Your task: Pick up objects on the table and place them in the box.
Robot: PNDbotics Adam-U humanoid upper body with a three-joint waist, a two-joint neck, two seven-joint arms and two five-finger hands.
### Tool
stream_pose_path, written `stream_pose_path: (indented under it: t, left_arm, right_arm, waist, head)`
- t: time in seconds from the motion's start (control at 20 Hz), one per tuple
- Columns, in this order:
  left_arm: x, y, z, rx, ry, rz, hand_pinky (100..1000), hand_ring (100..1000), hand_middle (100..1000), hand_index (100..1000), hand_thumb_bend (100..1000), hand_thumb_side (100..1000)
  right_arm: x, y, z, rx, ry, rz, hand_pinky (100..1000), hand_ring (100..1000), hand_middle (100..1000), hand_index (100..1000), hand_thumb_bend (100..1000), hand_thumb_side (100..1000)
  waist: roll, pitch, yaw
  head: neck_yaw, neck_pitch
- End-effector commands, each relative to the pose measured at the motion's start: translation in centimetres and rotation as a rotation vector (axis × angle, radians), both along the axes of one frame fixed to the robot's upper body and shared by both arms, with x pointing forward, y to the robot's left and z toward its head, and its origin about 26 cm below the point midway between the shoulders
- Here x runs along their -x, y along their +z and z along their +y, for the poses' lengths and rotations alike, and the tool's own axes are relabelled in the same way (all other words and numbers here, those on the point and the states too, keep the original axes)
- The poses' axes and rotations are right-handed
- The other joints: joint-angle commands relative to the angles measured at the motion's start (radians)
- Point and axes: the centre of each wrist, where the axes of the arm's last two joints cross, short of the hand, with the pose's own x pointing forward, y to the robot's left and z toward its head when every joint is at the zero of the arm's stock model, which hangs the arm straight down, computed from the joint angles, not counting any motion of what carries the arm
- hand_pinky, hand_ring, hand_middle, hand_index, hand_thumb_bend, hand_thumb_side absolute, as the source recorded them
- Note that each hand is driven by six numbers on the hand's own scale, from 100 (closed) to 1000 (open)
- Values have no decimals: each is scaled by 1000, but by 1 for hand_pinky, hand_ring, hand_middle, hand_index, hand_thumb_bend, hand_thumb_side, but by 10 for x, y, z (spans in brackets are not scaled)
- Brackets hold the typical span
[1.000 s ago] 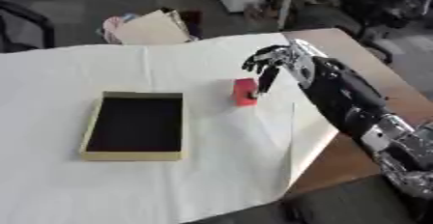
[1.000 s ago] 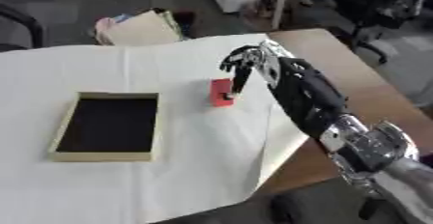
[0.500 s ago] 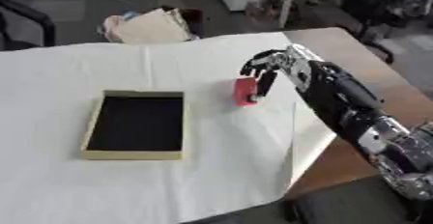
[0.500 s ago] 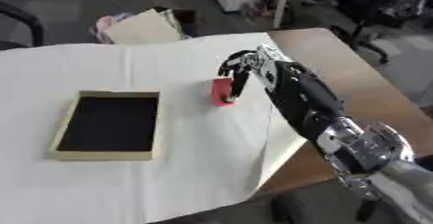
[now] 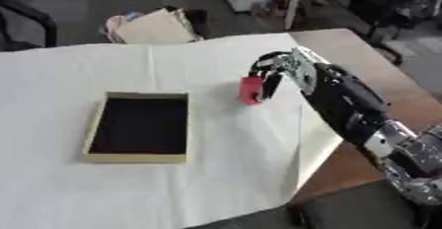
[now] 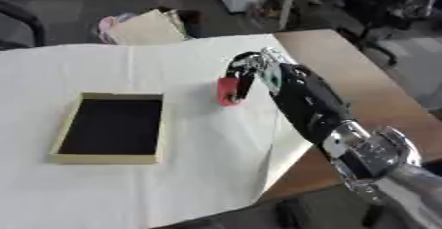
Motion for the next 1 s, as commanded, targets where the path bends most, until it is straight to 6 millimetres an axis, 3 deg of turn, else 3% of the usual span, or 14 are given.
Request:
stream_pose_path:
  t: [0.05, 0.3, 0.5, 1.0]
  left_arm:
    - [0, 9, 1, -21, 1, -28, 806, 531, 595, 797, 245, 458]
    - [0, 9, 1, -22, 1, -28, 806, 531, 595, 797, 245, 458]
    - [0, 8, 1, -22, 1, -24, 806, 530, 595, 797, 245, 459]
    - [0, 7, -1, -23, -10, -19, 806, 529, 594, 797, 244, 458]
  right_arm:
    - [-3, 17, -5, 16, -15, -69, 815, 880, 860, 528, 100, 109]
    - [-4, 23, -3, 5, -18, -113, 807, 873, 846, 513, 100, 113]
    - [-8, 40, 5, -15, 1, -173, 801, 870, 836, 511, 100, 118]
    - [-20, 81, 74, -30, 157, -270, 802, 871, 836, 516, 100, 131]
  waist:
    - [5, -10, 0]
    - [6, -10, 0]
    - [7, -10, -3]
    - [12, -11, 7]
  head:
    - [0, 5]
    - [0, 5]
    - [-1, 5]
    - [-14, 5]
